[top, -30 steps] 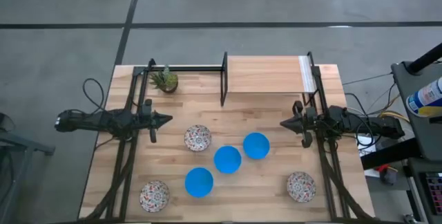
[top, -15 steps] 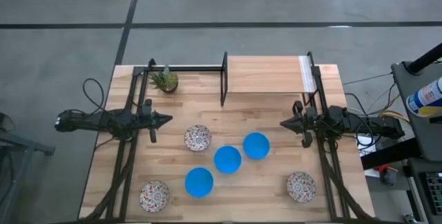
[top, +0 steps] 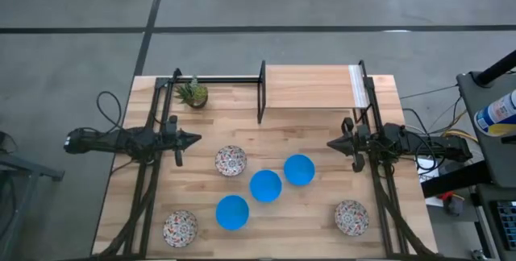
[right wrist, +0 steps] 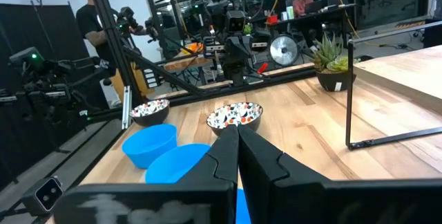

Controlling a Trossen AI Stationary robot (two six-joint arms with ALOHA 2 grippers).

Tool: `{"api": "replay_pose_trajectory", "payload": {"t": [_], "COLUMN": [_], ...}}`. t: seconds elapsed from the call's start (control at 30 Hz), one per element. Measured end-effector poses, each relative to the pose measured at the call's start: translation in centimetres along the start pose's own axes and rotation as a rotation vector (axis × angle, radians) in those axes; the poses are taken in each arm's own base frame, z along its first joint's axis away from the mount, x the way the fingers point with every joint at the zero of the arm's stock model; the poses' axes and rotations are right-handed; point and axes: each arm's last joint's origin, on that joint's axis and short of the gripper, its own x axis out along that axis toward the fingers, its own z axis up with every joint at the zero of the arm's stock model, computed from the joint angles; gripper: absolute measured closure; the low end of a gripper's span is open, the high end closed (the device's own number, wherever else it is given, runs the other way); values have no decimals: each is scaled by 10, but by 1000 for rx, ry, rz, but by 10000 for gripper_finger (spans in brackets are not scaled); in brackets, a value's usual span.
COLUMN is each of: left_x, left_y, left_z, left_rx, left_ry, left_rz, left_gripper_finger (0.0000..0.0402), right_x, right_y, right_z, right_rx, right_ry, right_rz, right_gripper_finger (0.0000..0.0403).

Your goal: Pick & Place Mini bowls

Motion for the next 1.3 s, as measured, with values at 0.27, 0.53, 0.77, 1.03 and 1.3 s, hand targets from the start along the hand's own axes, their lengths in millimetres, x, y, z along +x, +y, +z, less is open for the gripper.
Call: {"api": "replay_pose_trajectory", "payload": {"t": [0.27, 0.53, 0.77, 1.03, 1.3], "left_x": [0, 0, 0, 0, 0], "left_y": [0, 0, 0, 0, 0], "left_z": [0, 0, 0, 0, 0], "left_rx": [0, 0, 0, 0, 0], "left_ry": [0, 1, 0, 0, 1], "left_rz": [0, 0, 0, 0, 0], "left_gripper_finger": [401, 401, 401, 401, 401], "right_x": [0, 0, 0, -1, 0], "right_y": [0, 0, 2, 2, -4], "right_z": [0, 1, 6, 12, 4], "right_rx": [0, -1, 113, 560, 827], "right_ry": [0, -13, -62, -92, -84], "right_rz": [0, 3, 20, 7, -135], "right_gripper_finger": [394, 394, 394, 394, 394]}}
